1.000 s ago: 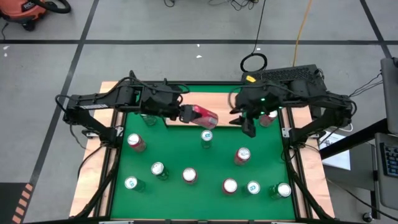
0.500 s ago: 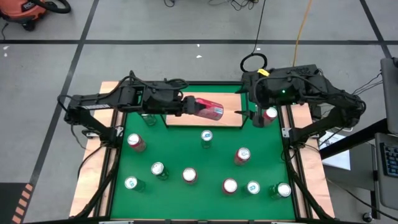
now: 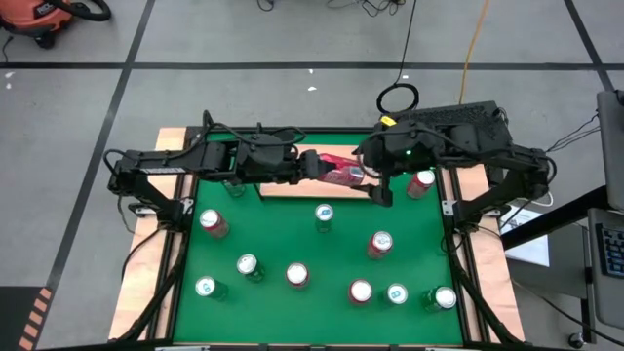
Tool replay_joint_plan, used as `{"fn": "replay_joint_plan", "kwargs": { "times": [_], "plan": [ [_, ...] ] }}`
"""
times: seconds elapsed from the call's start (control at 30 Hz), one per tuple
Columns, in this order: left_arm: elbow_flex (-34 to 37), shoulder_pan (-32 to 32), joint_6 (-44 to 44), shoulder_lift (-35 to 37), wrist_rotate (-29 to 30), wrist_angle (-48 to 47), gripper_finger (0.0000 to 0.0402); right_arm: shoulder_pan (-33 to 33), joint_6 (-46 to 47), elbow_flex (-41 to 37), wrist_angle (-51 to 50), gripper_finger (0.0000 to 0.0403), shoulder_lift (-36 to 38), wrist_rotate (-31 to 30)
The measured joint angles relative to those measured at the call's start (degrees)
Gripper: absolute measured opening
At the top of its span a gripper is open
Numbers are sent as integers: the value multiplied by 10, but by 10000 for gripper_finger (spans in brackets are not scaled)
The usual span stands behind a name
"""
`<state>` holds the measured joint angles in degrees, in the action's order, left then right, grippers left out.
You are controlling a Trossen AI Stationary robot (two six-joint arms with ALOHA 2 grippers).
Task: Place canned beverage on shelf
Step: Put the red soda can on the shelf
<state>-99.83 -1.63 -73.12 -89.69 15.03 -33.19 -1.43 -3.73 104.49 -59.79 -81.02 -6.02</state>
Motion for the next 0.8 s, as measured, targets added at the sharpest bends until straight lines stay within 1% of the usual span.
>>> {"fn": "replay_joint_plan", "kwargs": {
  "times": [0.13, 0.27, 0.4, 0.5, 0.7, 0.8],
  "plan": [
    [0, 0, 15, 0, -3, 1, 279, 0, 0, 0, 0, 395, -23, 0],
    [0, 5, 27, 0, -32, 2, 279, 0, 0, 0, 3, 394, -43, 1],
    [0, 5, 30, 0, -38, -1, 279, 0, 13, 0, 8, 388, -52, 1],
    [0, 6, 41, 0, -38, -2, 279, 0, 38, 0, 13, 364, -51, 1],
    [0, 13, 47, 0, -38, -3, 281, 0, 46, 0, 9, 289, -51, 3],
    [0, 13, 49, 0, -37, -3, 299, 0, 46, 0, 10, 283, -51, 3]
  ]
}}
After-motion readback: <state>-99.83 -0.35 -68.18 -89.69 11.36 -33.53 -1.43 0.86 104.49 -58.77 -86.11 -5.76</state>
